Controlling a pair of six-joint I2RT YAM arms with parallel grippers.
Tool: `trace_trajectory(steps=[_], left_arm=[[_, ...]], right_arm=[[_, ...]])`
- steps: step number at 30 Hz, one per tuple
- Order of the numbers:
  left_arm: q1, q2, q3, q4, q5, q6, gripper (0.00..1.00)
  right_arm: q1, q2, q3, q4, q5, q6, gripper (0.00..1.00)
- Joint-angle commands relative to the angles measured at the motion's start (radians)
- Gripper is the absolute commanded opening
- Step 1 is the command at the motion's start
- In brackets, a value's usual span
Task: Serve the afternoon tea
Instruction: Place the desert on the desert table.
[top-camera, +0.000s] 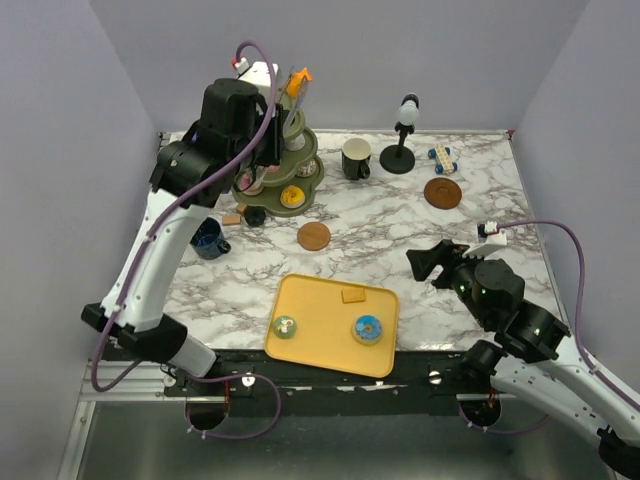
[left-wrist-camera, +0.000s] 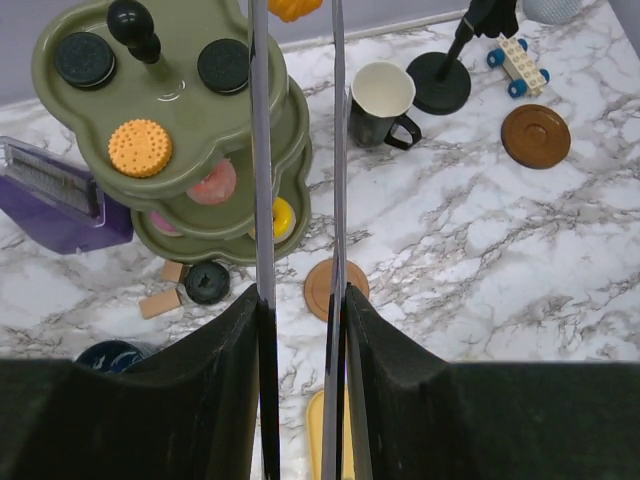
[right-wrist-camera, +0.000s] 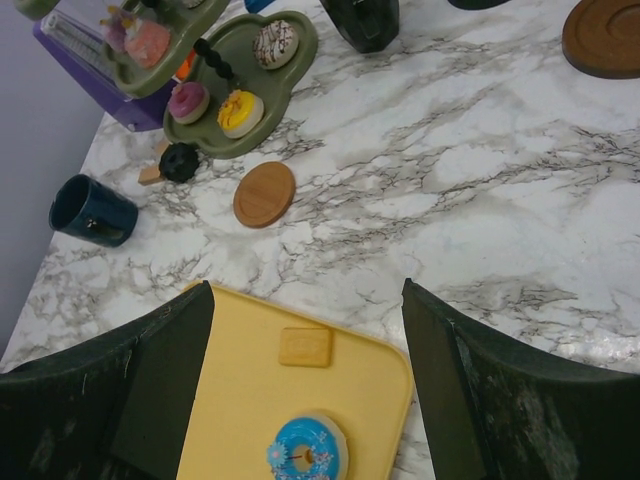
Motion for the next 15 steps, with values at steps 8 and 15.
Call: trace_trajectory(steps=[8, 15], left_arm=[[0.142, 0.299, 0.352, -0.034, 0.039, 0.025, 0.0], [0.193, 0.336, 0.341, -0.021, 0.054, 0.013, 0.0]], right_arm=[[0.002, -0.021, -0.014, 0.016, -0.033, -0.005, 0.84], [0.002, -0.013, -0.016, 0.02, -0.043, -0.006, 0.84]])
